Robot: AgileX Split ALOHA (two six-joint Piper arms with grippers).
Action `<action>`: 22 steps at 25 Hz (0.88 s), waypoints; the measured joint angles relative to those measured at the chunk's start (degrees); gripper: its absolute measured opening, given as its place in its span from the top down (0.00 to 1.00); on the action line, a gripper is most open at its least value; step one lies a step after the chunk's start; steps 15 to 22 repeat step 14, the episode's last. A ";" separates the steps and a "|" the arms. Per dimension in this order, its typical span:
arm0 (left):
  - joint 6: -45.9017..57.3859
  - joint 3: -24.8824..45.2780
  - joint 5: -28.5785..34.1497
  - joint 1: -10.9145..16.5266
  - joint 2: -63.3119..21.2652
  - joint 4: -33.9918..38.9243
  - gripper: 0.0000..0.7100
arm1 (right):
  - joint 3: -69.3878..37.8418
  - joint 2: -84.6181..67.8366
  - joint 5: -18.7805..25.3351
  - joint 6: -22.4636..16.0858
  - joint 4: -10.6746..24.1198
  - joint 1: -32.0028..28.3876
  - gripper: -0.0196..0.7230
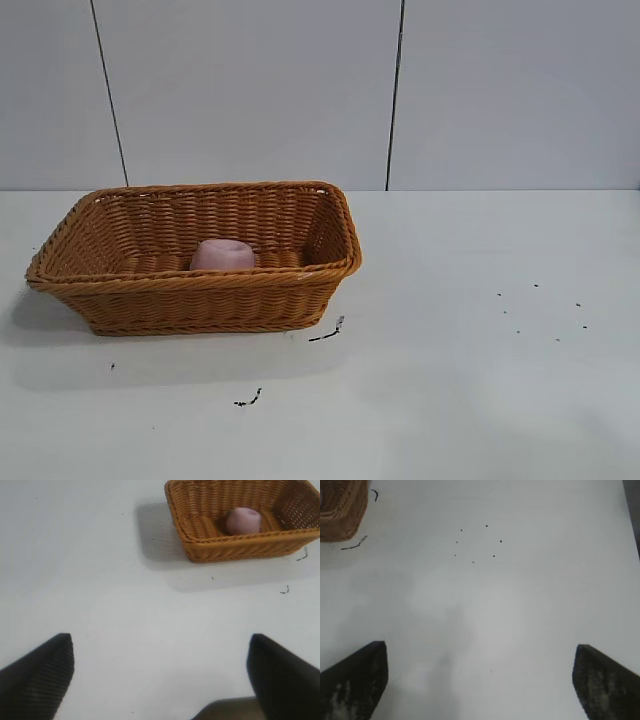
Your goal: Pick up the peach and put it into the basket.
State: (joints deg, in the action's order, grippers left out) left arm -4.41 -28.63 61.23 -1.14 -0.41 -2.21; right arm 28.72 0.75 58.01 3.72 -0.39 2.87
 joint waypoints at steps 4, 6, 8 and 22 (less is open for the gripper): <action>0.00 0.00 0.00 0.00 0.00 0.00 0.03 | -0.06 -1.01 0.00 0.03 0.00 0.00 0.05; 0.00 0.00 0.00 0.00 0.00 0.00 0.03 | -0.06 -1.01 0.00 0.07 0.00 0.00 0.05; 0.00 0.00 0.00 0.00 0.00 0.00 0.03 | -0.06 -1.01 0.00 0.15 0.00 0.00 0.05; 0.00 0.00 0.00 0.00 0.00 0.00 0.03 | -0.06 -1.01 0.00 0.15 0.00 0.00 0.05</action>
